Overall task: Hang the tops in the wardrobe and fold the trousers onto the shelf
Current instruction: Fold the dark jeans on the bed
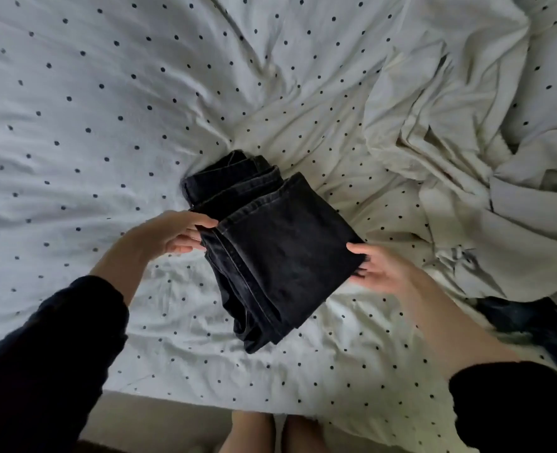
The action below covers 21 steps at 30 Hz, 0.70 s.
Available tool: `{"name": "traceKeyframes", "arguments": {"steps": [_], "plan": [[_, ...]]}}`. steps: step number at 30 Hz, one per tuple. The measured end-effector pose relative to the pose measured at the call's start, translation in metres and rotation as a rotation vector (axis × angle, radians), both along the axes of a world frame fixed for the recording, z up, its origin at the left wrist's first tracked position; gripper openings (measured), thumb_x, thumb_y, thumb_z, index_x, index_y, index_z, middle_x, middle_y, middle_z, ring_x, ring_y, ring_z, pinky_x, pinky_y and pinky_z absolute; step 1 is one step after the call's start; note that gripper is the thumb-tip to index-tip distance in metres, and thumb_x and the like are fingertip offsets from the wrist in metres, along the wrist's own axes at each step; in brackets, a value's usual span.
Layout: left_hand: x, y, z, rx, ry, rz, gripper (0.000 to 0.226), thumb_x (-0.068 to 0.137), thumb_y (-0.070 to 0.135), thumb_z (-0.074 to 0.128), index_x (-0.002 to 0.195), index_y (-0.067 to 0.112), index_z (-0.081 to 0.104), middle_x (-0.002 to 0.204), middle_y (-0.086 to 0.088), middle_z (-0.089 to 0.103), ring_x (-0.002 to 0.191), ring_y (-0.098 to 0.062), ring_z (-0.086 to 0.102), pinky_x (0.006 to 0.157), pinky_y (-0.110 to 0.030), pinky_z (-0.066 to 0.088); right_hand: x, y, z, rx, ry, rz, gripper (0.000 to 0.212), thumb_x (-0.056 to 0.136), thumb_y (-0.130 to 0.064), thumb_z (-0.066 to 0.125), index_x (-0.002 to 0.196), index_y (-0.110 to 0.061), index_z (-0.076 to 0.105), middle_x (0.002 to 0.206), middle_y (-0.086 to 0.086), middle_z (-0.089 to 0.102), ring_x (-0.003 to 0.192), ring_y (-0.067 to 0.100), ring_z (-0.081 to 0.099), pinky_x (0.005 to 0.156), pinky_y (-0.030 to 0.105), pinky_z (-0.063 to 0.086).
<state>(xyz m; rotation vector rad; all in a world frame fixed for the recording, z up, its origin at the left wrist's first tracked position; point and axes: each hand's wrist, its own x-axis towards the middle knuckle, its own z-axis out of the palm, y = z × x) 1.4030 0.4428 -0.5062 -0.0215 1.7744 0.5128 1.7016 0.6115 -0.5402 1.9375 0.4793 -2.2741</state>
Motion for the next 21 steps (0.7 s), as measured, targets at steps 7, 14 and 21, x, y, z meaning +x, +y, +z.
{"name": "traceKeyframes", "arguments": {"steps": [7, 14, 21], "plan": [[0.011, -0.039, 0.04, 0.089, -0.077, 0.251, 0.011, 0.082, 0.019, 0.065, 0.076, 0.012, 0.059, 0.071, -0.001, 0.065, 0.081, -0.019, 0.059, 0.084, -0.031, 0.043, -0.009, 0.007, 0.045, 0.163, 0.059, 0.155, 0.028, 0.082, -0.015, 0.069, 0.107, -0.006, 0.061, 0.107, 0.006, 0.067, 0.098, 0.019, 0.064, 0.092, 0.036, 0.048], [0.035, -0.123, 0.108, 0.24, -0.04, 0.606, 0.01, 0.08, 0.016, 0.064, 0.074, 0.013, 0.056, 0.059, 0.0, 0.055, 0.057, -0.015, 0.051, 0.069, -0.028, 0.043, -0.066, -0.005, 0.147, 0.444, 0.113, 0.446, 0.014, 0.079, -0.025, 0.071, 0.09, -0.018, 0.066, 0.094, -0.003, 0.068, 0.087, 0.014, 0.061, 0.089, 0.03, 0.044], [0.019, -0.24, 0.169, 0.346, 0.056, 0.863, 0.012, 0.084, 0.016, 0.059, 0.073, 0.014, 0.053, 0.051, 0.002, 0.056, 0.048, -0.012, 0.05, 0.064, -0.026, 0.041, -0.17, -0.071, 0.231, 0.473, 0.191, 0.824, 0.009, 0.081, -0.021, 0.068, 0.083, -0.017, 0.06, 0.086, -0.004, 0.062, 0.085, 0.015, 0.056, 0.098, 0.033, 0.04]]}}
